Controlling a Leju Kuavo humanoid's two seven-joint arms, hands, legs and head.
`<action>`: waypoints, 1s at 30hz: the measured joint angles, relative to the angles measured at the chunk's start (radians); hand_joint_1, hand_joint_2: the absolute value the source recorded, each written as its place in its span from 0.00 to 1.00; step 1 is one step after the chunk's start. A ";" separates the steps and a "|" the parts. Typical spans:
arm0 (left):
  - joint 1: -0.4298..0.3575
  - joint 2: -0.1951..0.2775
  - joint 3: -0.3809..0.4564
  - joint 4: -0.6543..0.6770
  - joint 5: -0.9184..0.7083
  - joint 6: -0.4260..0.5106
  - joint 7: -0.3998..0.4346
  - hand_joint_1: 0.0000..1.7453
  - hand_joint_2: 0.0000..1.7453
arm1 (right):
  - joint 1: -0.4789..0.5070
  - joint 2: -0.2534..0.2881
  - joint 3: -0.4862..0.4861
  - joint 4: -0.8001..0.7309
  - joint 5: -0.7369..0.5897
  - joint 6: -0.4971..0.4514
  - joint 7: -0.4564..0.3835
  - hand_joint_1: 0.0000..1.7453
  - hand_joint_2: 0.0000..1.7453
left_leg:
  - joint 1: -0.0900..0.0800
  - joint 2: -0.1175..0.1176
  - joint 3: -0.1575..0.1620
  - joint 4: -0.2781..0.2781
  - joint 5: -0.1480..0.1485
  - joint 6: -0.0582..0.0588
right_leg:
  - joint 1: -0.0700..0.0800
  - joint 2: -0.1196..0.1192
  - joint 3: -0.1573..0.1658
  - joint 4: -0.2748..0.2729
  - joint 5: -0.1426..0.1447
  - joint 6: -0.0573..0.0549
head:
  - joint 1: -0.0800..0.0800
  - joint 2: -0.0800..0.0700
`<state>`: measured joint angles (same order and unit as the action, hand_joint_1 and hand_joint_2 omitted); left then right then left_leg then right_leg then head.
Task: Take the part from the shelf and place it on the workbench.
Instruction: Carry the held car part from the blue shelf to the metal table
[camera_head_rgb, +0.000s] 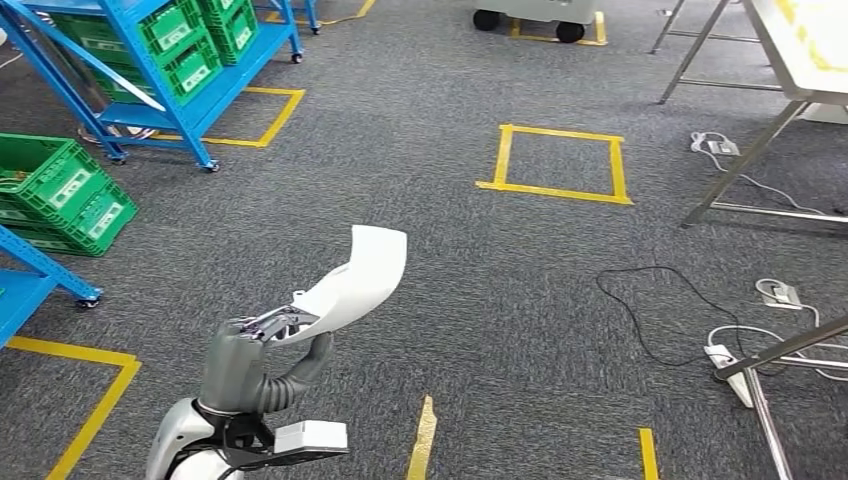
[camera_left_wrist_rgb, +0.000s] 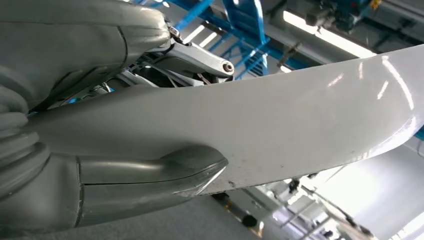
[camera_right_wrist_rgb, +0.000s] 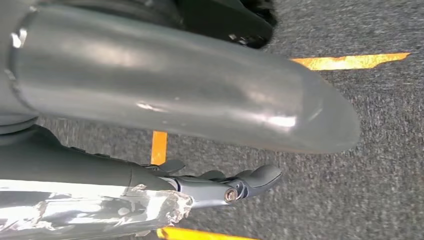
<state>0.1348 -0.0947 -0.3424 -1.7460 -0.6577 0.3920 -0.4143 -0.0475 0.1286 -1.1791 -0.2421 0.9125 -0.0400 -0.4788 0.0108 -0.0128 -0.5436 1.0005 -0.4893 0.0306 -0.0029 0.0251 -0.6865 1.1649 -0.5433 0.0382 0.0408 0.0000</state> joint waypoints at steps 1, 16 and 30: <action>0.004 0.002 0.000 0.000 0.000 0.000 0.000 1.00 1.00 | -0.002 0.000 0.000 0.000 0.002 -0.001 0.001 0.00 0.00 | -0.001 0.016 -0.001 0.000 -0.001 0.001 | -0.003 -0.012 -0.033 0.070 -0.031 0.004 | 0.001 0.000; 0.016 0.013 0.001 -0.001 0.002 0.000 0.003 1.00 1.00 | -0.005 -0.001 0.000 -0.001 0.006 -0.004 0.003 0.00 0.00 | -0.001 0.029 -0.066 0.195 -0.126 -0.044 | 0.000 -0.019 0.123 -0.175 0.073 -0.047 | -0.011 0.000; 0.025 0.024 0.000 -0.001 0.008 -0.006 0.021 1.00 1.00 | 0.000 -0.002 -0.008 -0.001 0.026 -0.012 0.004 0.00 0.00 | 0.003 0.004 -0.011 0.009 0.002 -0.009 | -0.001 0.011 0.039 -0.048 0.006 -0.004 | -0.004 0.000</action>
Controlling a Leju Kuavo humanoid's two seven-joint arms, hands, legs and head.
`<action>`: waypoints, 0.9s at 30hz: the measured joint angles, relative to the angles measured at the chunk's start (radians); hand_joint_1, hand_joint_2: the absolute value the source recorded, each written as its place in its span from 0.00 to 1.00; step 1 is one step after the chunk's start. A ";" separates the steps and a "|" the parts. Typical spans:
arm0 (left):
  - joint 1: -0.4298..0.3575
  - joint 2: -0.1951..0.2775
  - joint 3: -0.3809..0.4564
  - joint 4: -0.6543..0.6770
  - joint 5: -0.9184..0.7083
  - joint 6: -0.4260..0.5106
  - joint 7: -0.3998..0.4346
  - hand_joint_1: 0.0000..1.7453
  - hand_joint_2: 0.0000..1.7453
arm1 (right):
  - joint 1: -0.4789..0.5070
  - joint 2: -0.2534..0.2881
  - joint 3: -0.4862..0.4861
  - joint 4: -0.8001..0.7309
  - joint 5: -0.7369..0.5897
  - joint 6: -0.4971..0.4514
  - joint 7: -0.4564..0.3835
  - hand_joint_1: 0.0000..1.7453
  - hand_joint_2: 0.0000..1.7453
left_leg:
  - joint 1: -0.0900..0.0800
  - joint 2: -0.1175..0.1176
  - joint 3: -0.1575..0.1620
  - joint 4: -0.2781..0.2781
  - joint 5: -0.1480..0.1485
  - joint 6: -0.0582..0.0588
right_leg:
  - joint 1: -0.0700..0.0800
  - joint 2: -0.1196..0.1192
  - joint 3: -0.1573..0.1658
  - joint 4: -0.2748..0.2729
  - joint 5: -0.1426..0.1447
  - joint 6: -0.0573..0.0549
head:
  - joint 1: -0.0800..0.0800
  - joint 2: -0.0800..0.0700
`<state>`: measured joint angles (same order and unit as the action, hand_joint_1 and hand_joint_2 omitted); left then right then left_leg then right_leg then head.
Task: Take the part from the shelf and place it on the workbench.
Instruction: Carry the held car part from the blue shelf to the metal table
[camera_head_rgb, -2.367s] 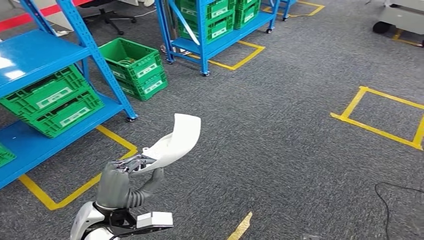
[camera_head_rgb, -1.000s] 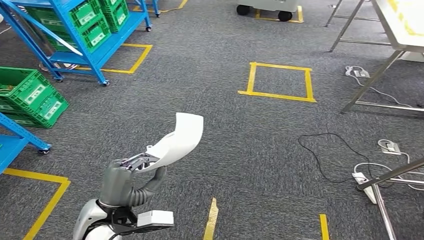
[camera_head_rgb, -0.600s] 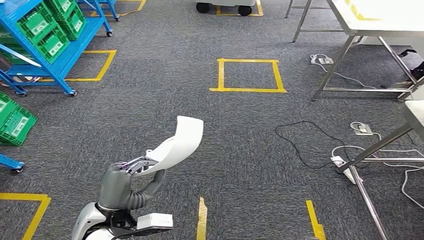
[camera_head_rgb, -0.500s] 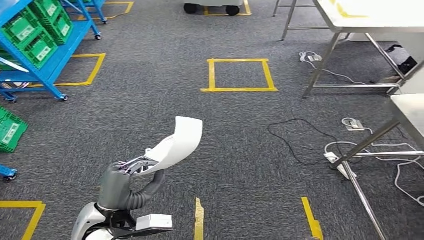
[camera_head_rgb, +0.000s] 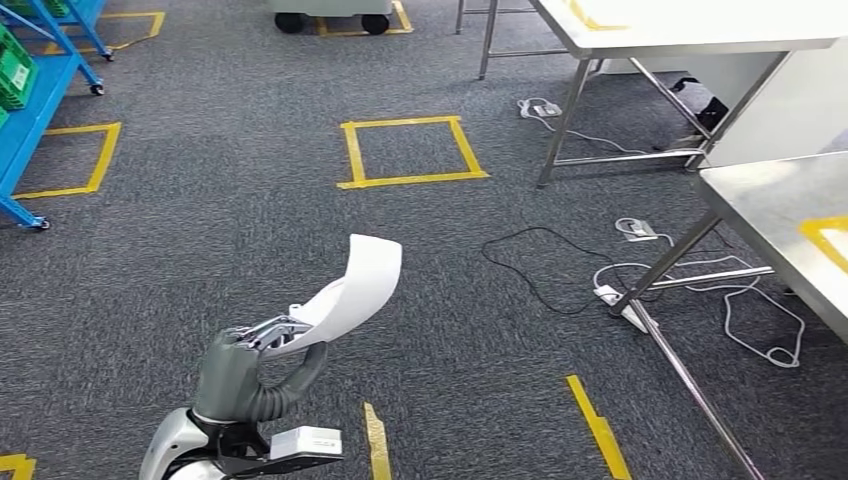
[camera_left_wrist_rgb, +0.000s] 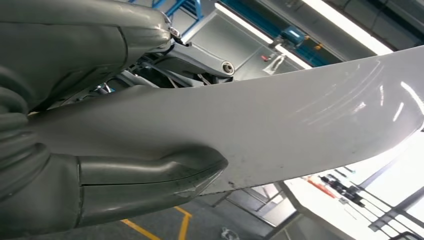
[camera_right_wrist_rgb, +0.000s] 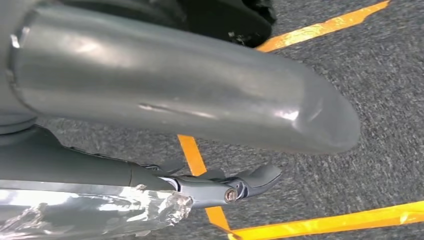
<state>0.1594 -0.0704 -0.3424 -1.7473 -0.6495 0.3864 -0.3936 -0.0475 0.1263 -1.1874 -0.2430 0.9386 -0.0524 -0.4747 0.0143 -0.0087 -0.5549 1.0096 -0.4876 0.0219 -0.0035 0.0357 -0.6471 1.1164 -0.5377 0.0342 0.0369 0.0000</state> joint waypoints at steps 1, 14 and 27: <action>0.002 0.001 0.000 0.000 0.000 0.000 0.001 1.00 1.00 | -0.003 0.000 0.000 0.000 0.002 -0.002 0.000 0.00 0.00 | -0.002 0.014 0.000 0.000 -0.001 0.003 | -0.001 -0.018 -0.034 0.067 -0.032 0.003 | 0.002 0.000; 0.000 0.006 0.001 0.000 -0.008 -0.009 0.013 1.00 1.00 | -0.006 0.000 -0.002 0.000 0.031 -0.023 0.004 0.00 0.00 | -0.006 0.087 0.011 0.040 -0.052 -0.036 | 0.004 -0.061 0.081 -0.121 0.064 -0.037 | -0.005 0.000; -0.022 0.020 0.009 0.013 -0.007 -0.034 0.027 1.00 1.00 | -0.008 0.000 -0.001 0.000 0.069 -0.054 0.015 0.00 0.00 | 0.000 -0.055 -0.015 0.011 0.005 -0.016 | -0.004 0.096 0.056 -0.105 0.064 -0.015 | -0.012 0.000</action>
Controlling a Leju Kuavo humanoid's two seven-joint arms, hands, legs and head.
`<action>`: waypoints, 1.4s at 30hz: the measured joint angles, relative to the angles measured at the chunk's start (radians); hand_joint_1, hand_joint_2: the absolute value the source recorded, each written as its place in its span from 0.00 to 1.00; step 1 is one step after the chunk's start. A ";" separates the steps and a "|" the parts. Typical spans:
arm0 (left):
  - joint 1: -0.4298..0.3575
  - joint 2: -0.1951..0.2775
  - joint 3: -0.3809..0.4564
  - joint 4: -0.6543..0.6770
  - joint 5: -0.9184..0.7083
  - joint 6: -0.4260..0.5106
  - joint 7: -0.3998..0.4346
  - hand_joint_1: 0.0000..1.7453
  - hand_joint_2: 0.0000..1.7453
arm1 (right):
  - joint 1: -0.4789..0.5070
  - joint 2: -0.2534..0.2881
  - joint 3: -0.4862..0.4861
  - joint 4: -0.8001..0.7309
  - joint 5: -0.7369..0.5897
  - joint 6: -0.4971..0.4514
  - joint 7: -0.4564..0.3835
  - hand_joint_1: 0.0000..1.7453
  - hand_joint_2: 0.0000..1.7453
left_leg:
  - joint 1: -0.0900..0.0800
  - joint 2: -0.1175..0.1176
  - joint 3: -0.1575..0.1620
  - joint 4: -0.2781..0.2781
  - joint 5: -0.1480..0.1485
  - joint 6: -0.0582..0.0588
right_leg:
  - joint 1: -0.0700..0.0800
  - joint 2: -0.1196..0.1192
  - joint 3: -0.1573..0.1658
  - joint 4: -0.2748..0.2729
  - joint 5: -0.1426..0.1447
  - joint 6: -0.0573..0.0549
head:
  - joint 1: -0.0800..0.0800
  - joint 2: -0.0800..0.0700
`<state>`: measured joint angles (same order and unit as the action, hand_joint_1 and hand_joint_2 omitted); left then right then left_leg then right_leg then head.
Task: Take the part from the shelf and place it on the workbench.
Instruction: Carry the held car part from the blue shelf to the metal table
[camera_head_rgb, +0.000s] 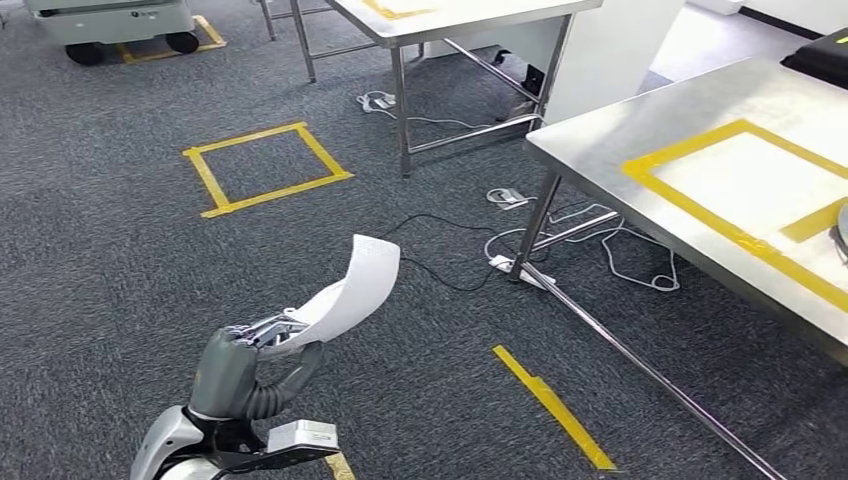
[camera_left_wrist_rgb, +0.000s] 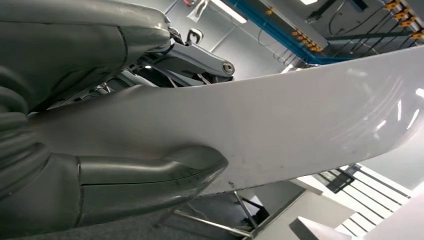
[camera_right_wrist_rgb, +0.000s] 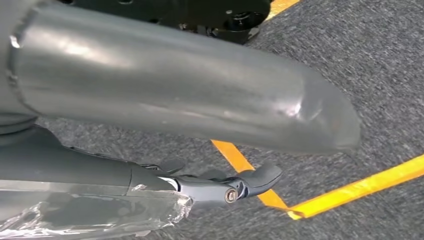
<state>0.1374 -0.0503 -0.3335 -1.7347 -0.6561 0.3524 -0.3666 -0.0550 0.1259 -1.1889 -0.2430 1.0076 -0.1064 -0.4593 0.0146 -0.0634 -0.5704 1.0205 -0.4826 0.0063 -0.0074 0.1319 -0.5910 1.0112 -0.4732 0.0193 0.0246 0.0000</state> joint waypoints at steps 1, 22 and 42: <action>-0.003 -0.001 0.001 0.001 0.000 -0.001 0.000 1.00 1.00 | 0.002 0.000 0.000 0.000 0.002 -0.002 0.000 0.00 0.00 | 0.000 0.011 0.001 -0.003 0.002 0.006 | 0.000 -0.014 -0.007 0.008 -0.006 0.005 | 0.001 0.000; -0.028 -0.003 0.024 0.025 -0.003 -0.014 0.008 1.00 1.00 | -0.012 -0.003 0.002 0.000 0.015 0.009 -0.006 0.00 0.00 | 0.001 0.073 -0.110 0.251 -0.125 -0.030 | 0.008 -0.132 0.031 -0.020 -0.003 -0.035 | 0.004 0.000; -0.051 -0.019 0.050 0.047 -0.001 -0.013 0.012 1.00 1.00 | -0.005 -0.006 0.003 0.002 0.025 0.019 -0.013 0.00 0.00 | -0.002 0.073 0.049 -0.014 -0.037 0.009 | -0.004 -0.136 -0.045 0.049 0.000 0.024 | 0.017 0.000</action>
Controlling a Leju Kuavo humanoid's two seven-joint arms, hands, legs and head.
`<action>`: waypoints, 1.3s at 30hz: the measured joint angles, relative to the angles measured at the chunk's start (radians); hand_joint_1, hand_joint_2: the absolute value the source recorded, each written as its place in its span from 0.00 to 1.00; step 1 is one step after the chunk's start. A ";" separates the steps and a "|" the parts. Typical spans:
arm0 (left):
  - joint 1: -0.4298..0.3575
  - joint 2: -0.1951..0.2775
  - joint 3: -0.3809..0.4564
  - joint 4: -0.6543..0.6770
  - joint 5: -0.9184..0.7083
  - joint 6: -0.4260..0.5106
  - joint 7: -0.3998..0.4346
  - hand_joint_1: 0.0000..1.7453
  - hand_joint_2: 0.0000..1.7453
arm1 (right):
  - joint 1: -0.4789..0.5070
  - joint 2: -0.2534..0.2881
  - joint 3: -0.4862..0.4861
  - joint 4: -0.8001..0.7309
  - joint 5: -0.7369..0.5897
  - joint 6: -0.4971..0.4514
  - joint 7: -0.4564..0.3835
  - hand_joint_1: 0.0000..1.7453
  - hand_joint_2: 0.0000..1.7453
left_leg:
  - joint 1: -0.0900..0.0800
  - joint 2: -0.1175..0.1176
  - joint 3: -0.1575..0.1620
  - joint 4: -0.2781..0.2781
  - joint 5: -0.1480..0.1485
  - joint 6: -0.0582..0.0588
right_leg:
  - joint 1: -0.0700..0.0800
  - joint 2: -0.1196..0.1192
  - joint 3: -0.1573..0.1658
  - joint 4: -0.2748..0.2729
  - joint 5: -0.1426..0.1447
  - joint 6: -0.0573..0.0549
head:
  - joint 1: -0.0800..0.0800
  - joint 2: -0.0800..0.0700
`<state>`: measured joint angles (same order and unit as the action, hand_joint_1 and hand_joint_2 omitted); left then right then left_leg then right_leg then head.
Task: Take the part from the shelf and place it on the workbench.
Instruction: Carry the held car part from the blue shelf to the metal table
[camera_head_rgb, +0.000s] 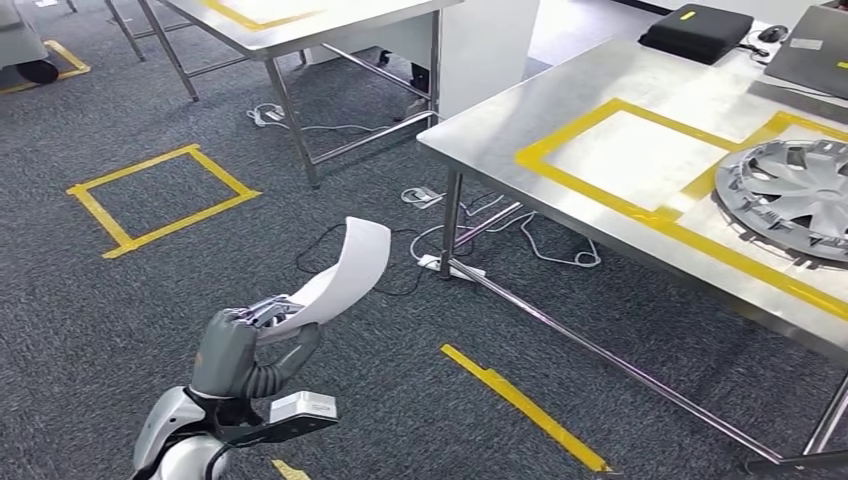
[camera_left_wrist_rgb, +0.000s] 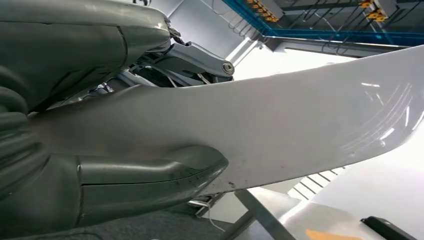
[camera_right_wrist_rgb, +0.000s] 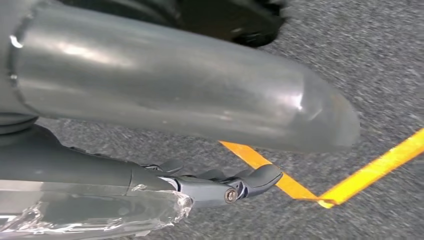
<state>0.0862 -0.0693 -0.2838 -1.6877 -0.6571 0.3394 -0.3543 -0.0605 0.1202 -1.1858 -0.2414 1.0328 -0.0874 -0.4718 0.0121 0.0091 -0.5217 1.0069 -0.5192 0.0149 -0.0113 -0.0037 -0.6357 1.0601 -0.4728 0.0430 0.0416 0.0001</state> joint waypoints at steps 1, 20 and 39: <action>-0.002 -0.001 0.001 0.001 0.000 0.000 0.001 1.00 1.00 | -0.001 0.000 0.000 0.000 0.001 0.001 0.000 0.00 0.00 | -0.001 0.001 0.003 -0.001 -0.005 -0.006 | 0.003 -0.003 0.015 -0.028 0.002 -0.007 | -0.001 0.000; -0.017 -0.005 0.021 0.015 0.001 0.001 0.007 1.00 1.00 | -0.001 -0.002 0.006 0.002 0.009 0.004 -0.002 0.00 0.00 | -0.018 -0.008 -0.093 0.023 0.058 0.022 | 0.024 0.017 0.155 -0.029 -0.095 -0.027 | -0.009 0.000; -0.031 -0.015 0.021 0.024 -0.010 0.002 0.004 1.00 1.00 | -0.004 -0.005 0.010 0.002 0.015 0.011 0.000 0.00 0.00 | -0.005 -0.010 -0.094 0.219 -0.072 -0.026 | 0.008 0.006 0.061 -0.053 -0.008 -0.059 | -0.007 0.000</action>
<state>0.0554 -0.0844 -0.2626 -1.6641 -0.6671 0.3413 -0.3499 -0.0647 0.1148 -1.1756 -0.2392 1.0478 -0.0765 -0.4713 0.0074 -0.0013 -0.6153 1.2259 -0.5917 -0.0112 -0.0037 0.0024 -0.5747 1.0068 -0.4813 -0.0161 0.0347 0.0000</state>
